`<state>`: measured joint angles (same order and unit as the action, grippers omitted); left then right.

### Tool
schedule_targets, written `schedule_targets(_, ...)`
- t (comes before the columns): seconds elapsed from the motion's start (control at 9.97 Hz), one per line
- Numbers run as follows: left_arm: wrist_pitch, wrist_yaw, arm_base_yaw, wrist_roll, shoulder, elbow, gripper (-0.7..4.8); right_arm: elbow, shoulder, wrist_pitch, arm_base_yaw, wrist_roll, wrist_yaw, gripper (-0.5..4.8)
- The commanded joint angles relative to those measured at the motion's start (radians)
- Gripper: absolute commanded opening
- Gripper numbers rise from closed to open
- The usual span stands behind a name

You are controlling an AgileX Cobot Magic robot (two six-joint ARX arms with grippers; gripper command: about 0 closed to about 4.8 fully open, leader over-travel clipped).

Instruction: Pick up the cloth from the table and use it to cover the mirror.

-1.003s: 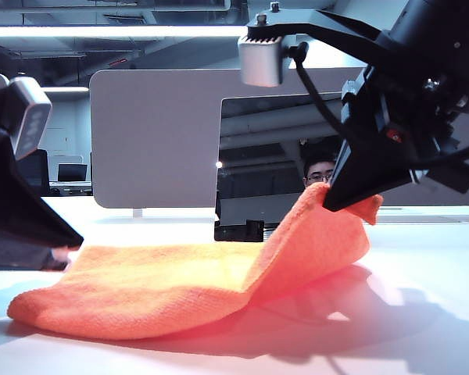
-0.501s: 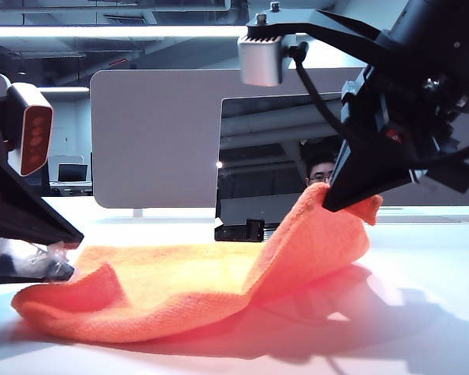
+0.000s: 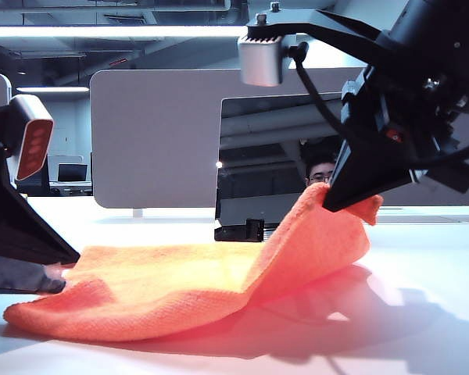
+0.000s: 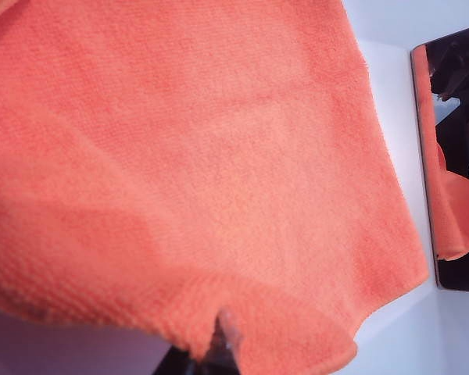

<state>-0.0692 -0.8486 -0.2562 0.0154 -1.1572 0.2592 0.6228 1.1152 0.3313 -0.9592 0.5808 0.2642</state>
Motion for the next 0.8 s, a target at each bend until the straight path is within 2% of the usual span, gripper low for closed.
schedule_targets(0.1, -0.008, 0.016, 0.001, 0.038, -0.031, 0.004, 2.48, 0.004, -0.003, -0.006, -0.001, -0.005, -0.005, -0.06)
schedule_targets(0.4, -0.034, 0.015, 0.001, 0.037, -0.067, 0.004, 2.51, 0.004, -0.003, -0.004, -0.001, -0.010, -0.005, -0.06)
schedule_targets(0.7, -0.042, 0.092, 0.001, 0.038, -0.067, 0.004, 2.51, 0.004, -0.003, 0.007, -0.001, -0.013, -0.005, -0.06)
schedule_targets(0.8, -0.053, 0.100, 0.001, 0.037, -0.067, 0.004, 2.75, 0.004, -0.003, 0.008, -0.001, -0.013, -0.017, -0.06)
